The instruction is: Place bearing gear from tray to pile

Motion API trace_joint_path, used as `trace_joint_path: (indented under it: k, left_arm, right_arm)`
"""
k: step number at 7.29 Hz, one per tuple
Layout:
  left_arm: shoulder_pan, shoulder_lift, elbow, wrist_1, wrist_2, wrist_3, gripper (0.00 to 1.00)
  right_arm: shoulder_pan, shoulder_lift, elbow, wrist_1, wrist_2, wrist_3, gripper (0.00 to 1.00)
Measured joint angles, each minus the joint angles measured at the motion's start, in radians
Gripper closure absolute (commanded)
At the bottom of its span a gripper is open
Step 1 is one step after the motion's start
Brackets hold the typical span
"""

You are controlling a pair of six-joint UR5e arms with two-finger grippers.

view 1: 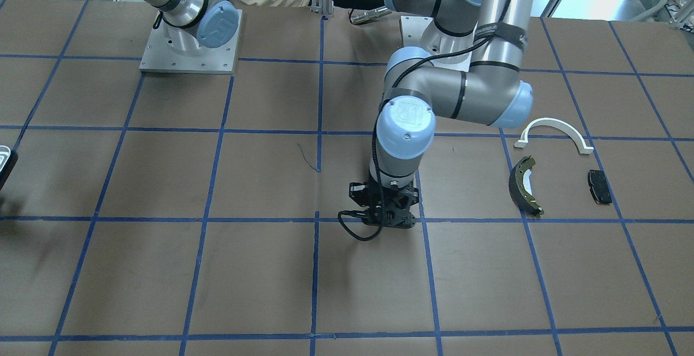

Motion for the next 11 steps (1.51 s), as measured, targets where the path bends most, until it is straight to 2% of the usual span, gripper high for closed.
trace_joint_path:
  k: [2, 5, 6, 8, 11]
  left_arm:
    - [0.147, 0.023, 0.134, -0.204, 0.035, 0.200, 1.00]
    - [0.429, 0.034, 0.156, -0.268, 0.045, 0.535, 1.00]
    - [0.503, 0.035, 0.137, -0.260, 0.046, 0.622, 1.00]
    - [0.660, 0.019, 0.074, -0.182, 0.049, 0.755, 1.00]
    - [0.751, 0.006, -0.068, -0.010, 0.050, 0.813, 1.00]
  right_arm:
    - [0.000, -0.004, 0.000, 0.004, -0.007, 0.020, 0.70]
    - [0.000, -0.010, -0.002, 0.013, -0.009, 0.056, 0.89]
    - [0.001, -0.023, -0.004, 0.021, -0.010, 0.083, 0.95]
    - [0.012, -0.071, -0.006, 0.076, -0.025, 0.274, 0.95]
    - [0.138, -0.162, 0.002, 0.129, -0.013, 0.584, 0.94]
